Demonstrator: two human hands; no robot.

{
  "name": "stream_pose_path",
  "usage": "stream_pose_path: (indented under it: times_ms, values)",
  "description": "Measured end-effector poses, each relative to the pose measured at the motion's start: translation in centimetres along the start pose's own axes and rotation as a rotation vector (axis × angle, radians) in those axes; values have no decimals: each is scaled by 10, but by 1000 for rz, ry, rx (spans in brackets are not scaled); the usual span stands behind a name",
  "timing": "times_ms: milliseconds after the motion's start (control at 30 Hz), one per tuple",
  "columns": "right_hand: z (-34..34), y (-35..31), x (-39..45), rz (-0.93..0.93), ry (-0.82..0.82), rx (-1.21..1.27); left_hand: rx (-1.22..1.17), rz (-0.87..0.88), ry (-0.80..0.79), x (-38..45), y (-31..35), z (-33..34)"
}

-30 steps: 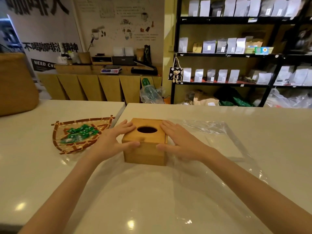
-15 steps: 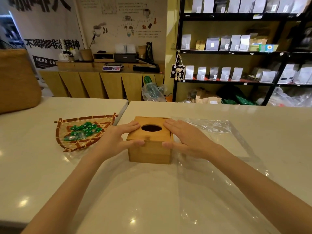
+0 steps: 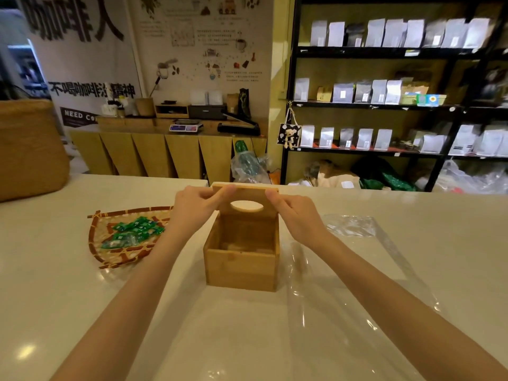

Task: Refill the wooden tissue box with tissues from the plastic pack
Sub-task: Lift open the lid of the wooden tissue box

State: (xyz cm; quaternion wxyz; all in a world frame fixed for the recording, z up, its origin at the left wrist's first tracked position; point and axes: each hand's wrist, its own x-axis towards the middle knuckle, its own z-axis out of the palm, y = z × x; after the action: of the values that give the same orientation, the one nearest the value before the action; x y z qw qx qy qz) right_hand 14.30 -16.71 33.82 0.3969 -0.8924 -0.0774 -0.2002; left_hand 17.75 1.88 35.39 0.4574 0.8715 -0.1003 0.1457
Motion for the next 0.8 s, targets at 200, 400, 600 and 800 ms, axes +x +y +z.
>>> stream_pose_path:
  times_ms: [200, 400, 600, 800]
  values:
    - [11, 15, 15, 98, 62, 150, -23, -36, -15, 8, -11, 17]
    - [12, 16, 23, 144, 92, 160, -29, -35, 5, 5, -13, 25]
    - [15, 13, 23, 196, 167, 205, 77, -91, -79, 20, -12, 21]
    - [1, 16, 17, 237, 85, 268, 165, -168, -5, 12, 0, 21]
